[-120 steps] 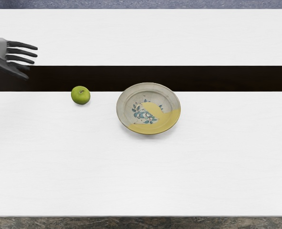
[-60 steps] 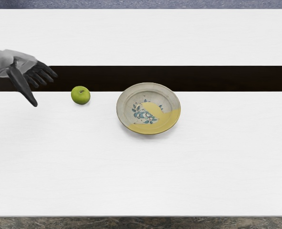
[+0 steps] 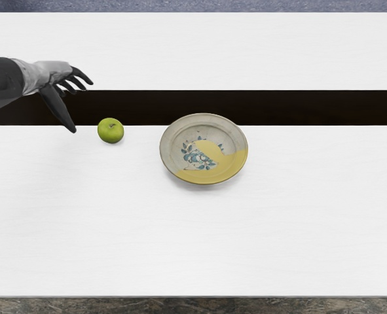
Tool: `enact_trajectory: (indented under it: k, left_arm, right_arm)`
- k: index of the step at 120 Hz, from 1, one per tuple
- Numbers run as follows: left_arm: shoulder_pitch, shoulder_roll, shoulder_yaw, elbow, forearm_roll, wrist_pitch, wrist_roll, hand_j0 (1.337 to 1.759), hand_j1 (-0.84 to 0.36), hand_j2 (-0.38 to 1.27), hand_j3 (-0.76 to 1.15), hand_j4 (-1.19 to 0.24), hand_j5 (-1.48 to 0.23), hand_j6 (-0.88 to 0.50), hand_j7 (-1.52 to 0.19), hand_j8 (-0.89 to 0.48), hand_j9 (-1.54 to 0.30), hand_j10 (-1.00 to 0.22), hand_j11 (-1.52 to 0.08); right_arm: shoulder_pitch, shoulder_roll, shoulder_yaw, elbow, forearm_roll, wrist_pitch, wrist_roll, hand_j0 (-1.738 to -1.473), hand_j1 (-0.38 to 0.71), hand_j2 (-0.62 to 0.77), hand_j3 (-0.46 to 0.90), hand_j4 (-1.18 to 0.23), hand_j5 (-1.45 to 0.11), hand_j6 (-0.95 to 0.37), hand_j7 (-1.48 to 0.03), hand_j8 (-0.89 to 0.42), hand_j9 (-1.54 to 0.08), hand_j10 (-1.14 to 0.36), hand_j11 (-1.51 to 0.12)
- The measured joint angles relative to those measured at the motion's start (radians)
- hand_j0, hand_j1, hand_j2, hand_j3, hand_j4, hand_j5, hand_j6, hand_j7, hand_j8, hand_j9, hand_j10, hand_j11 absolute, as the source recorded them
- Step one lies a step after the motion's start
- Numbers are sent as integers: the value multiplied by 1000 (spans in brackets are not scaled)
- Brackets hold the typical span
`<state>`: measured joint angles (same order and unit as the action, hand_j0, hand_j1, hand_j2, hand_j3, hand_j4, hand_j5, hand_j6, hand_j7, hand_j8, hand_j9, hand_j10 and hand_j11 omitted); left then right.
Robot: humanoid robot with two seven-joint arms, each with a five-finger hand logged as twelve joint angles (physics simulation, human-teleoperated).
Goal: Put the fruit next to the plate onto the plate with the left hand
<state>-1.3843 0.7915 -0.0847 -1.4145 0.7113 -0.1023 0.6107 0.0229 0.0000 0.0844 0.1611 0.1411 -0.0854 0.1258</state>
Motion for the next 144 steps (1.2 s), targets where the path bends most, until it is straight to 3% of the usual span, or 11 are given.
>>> enact_trajectory:
  k: [18, 39, 51, 77, 144]
  left_arm:
    - [-6, -65, 42, -35, 1, 85, 0, 1658, 54, 52, 0, -252, -322, -253, -322, -253, -322, -251, -322]
    - [-156, -134, 197, -34, -37, 132, 0, 1658, 53, 52, 0, -252, -324, -253, -324, -253, -323, -252, -323]
    - [-196, -203, 319, -23, -113, 188, 0, 1658, 51, 52, 0, -253, -325, -254, -325, -253, -325, -252, -325]
    - [-196, -223, 442, 48, -172, 276, 0, 1658, 50, 52, 0, -253, -326, -254, -325, -254, -325, -253, -325]
    - [-121, -453, 460, 320, -178, 298, 0, 1658, 50, 52, 0, -252, -326, -253, -326, -253, -325, -252, -325]
  right_arm:
    - [0, 0, 0, 0, 0, 0, 0, -1658, -308, -7, 0, -35, -45, -35, -45, -35, -45, -35, -45]
    - [1, 0, 0, 0, 0, 0, 0, -1658, -308, -7, 0, -35, -45, -35, -45, -35, -45, -35, -45]
    - [1, 0, 0, 0, 0, 0, 0, -1658, -308, -7, 0, -35, -45, -35, -45, -35, -45, -35, -45]
    - [2, 0, 0, 0, 0, 0, 0, -1658, -307, -7, 0, -35, -45, -35, -45, -35, -45, -35, -45]
    - [2, 0, 0, 0, 0, 1, 0, -1658, -307, -7, 0, -35, -45, -35, -45, -35, -45, -35, -45]
